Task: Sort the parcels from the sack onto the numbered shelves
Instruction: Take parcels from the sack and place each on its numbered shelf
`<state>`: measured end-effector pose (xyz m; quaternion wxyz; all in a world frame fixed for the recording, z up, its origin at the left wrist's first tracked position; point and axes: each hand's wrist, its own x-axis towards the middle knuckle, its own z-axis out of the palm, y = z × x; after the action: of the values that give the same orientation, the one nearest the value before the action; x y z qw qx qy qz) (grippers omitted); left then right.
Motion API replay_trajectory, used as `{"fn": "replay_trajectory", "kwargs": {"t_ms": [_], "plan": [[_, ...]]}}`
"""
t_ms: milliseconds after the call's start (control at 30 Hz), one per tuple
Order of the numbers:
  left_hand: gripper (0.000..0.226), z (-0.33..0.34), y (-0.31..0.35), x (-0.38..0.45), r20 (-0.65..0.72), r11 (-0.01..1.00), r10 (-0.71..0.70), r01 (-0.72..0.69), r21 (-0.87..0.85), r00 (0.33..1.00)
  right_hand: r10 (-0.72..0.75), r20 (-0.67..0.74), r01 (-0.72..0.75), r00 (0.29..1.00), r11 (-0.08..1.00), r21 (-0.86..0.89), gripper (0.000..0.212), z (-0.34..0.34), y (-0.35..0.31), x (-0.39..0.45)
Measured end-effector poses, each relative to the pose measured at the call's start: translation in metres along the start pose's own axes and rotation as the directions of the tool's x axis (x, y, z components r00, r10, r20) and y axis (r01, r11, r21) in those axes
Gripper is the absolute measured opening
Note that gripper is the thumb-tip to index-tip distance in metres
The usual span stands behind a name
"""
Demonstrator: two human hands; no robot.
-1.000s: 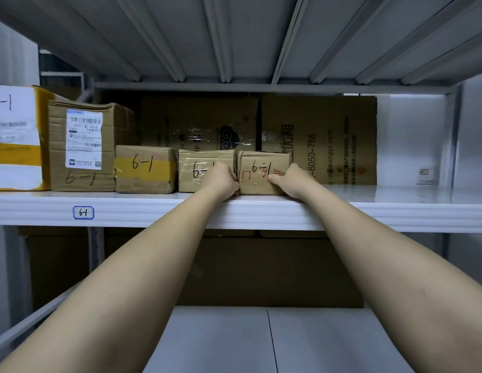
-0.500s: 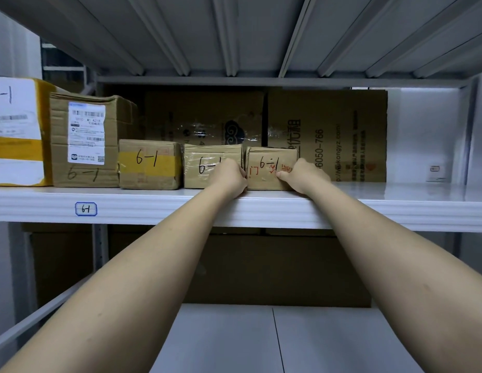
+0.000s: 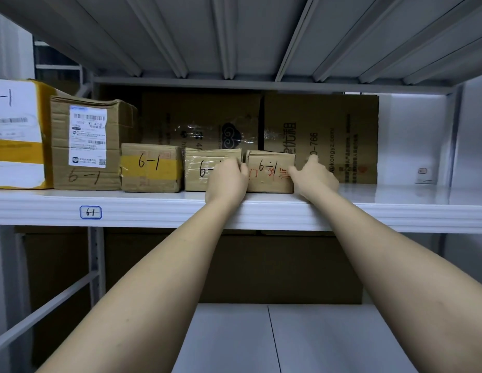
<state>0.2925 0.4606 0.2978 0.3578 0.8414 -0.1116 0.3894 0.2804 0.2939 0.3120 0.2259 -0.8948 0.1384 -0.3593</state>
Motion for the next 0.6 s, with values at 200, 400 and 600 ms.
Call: {"fn": "replay_trajectory", "kwargs": {"t_ms": [200, 400, 600], "plan": [[0.011, 0.004, 0.008, -0.023, -0.162, 0.945, 0.312, -0.288, 0.157, 0.936, -0.206, -0.28, 0.254, 0.937, 0.956, 0.147, 0.022, -0.011, 0.014, -0.043], [0.017, 0.008, 0.046, -0.068, -0.082, 0.93, 0.341, -0.324, 0.175, 0.936, -0.33, -0.301, 0.367, 0.895, 0.927, 0.074, 0.018, -0.035, 0.045, -0.079], [0.019, 0.029, 0.105, -0.13, -0.026, 0.934, 0.343, -0.338, 0.117, 0.939, -0.374, -0.277, 0.378, 0.885, 0.925, -0.041, 0.02, -0.077, 0.115, -0.109]]}}
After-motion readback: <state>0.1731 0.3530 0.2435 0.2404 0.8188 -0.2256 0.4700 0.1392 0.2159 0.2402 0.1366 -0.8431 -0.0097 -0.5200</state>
